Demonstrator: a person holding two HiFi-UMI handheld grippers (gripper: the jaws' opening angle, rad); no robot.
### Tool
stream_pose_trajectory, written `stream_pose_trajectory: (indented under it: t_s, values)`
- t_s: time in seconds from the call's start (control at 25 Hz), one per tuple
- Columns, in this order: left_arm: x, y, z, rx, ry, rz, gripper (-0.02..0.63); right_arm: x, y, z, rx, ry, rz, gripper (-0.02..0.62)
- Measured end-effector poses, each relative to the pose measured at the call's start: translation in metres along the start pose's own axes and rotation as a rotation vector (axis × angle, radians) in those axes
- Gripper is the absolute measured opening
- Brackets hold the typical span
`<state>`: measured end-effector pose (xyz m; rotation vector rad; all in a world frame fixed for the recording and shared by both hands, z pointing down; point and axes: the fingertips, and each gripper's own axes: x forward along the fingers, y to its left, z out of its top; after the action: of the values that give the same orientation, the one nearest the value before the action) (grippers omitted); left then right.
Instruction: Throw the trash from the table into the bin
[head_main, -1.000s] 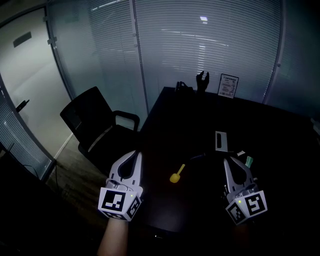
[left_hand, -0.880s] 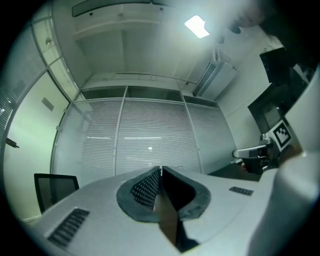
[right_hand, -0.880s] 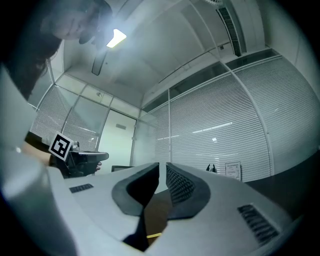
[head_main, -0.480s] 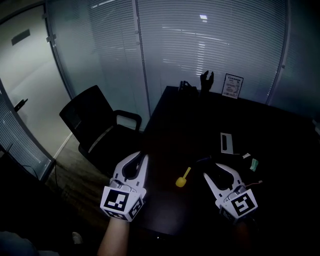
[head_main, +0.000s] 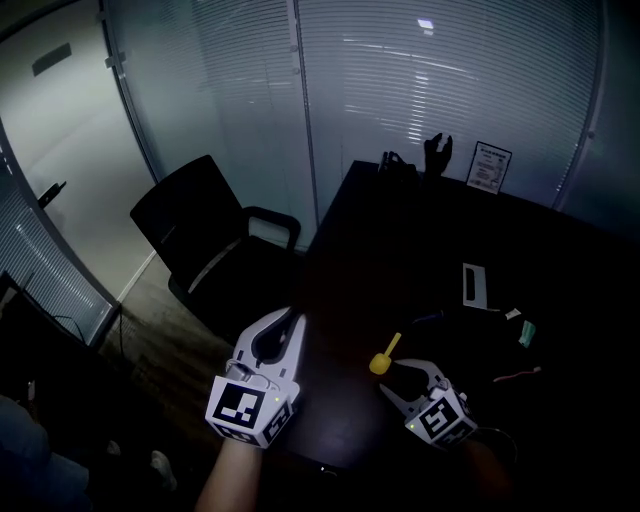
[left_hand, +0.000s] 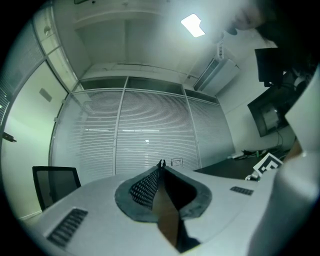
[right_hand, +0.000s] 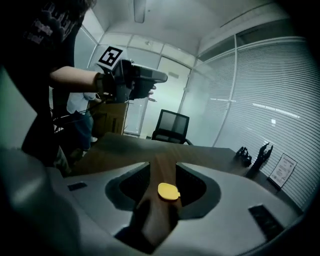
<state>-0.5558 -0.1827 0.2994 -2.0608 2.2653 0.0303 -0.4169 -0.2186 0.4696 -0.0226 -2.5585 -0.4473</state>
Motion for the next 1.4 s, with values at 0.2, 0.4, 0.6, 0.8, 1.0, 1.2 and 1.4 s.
stream_pose_trajectory:
  t_s: [0.2, 0.4, 0.6, 0.8, 1.0, 1.2, 1.4]
  values:
    - [-0.005, 0.008, -0.01, -0.003, 0.01, 0.006, 0.02, 0.026, 0.012, -0.031, -0.006, 0.1, 0.051, 0.146]
    - [-0.008, 0.016, -0.015, -0.008, 0.023, 0.015, 0.02, 0.052, 0.013, -0.051, -0.027, 0.17, 0.059, 0.147]
    - [-0.01, 0.025, -0.018, -0.013, 0.052, 0.037, 0.02, 0.074, 0.011, -0.068, -0.1, 0.236, 0.064, 0.147]
    - [-0.013, 0.038, -0.03, -0.013, 0.051, 0.041, 0.02, 0.085, 0.01, -0.078, -0.142, 0.277, 0.054, 0.147]
    - [-0.016, 0.046, -0.028, -0.022, 0.069, 0.061, 0.02, 0.09, 0.009, -0.079, -0.166, 0.294, 0.053, 0.147]
    - [-0.015, 0.049, -0.036, -0.023, 0.062, 0.043, 0.02, 0.093, 0.008, -0.078, -0.152, 0.298, 0.066, 0.147]
    - [-0.015, 0.049, -0.028, -0.031, 0.076, 0.051, 0.02, 0.092, 0.008, -0.079, -0.1, 0.293, 0.083, 0.146]
